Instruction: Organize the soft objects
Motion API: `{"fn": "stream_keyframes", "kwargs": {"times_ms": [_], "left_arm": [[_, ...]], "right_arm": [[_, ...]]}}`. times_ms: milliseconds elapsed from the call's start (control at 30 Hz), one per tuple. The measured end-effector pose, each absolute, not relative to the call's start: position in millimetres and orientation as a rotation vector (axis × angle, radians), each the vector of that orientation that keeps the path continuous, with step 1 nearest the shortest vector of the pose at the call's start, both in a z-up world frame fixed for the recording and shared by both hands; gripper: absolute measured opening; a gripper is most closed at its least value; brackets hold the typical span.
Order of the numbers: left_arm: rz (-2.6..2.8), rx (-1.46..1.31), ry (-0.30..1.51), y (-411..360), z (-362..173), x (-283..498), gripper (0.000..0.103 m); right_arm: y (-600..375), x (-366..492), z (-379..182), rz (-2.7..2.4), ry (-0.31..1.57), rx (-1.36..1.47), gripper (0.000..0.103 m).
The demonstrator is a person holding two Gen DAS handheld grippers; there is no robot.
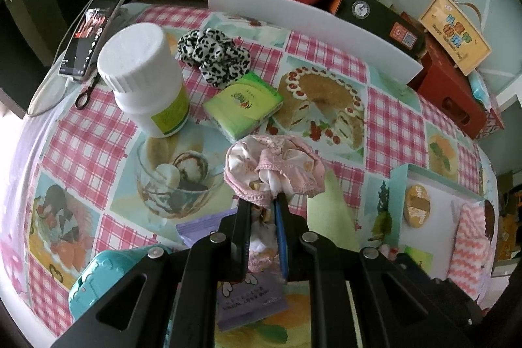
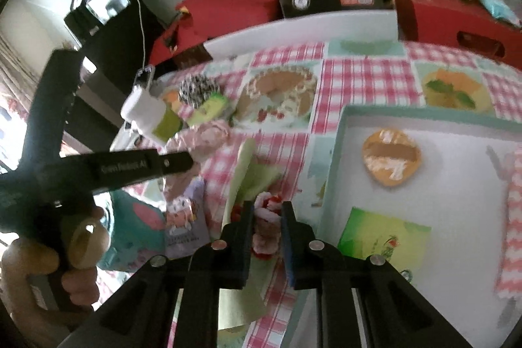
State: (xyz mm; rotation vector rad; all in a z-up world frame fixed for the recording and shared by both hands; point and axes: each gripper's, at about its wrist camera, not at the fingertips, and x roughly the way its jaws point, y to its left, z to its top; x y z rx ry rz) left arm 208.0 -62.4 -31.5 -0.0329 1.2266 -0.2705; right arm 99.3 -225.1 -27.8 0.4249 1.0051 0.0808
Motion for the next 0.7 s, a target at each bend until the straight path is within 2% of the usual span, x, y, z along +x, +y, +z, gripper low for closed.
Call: {"fn": "stream_keyframes", "kwargs": {"times_ms": [433, 533, 700], "left_arm": [[-0.268, -0.038, 1.184, -63, -17, 202, 0.014], [-0.267, -0.035, 1.187, -64, -18, 202, 0.014], [-0.27, -0.03, 1.191, -64, -20, 203, 0.014]], "right_arm": [[-226, 88, 19, 0.088, 0.807, 0.395, 0.017], [-221, 92, 16, 0.091, 0.833, 0.374, 0.017], [-212, 103, -13, 0.032, 0.98, 0.282, 0.017]]}}
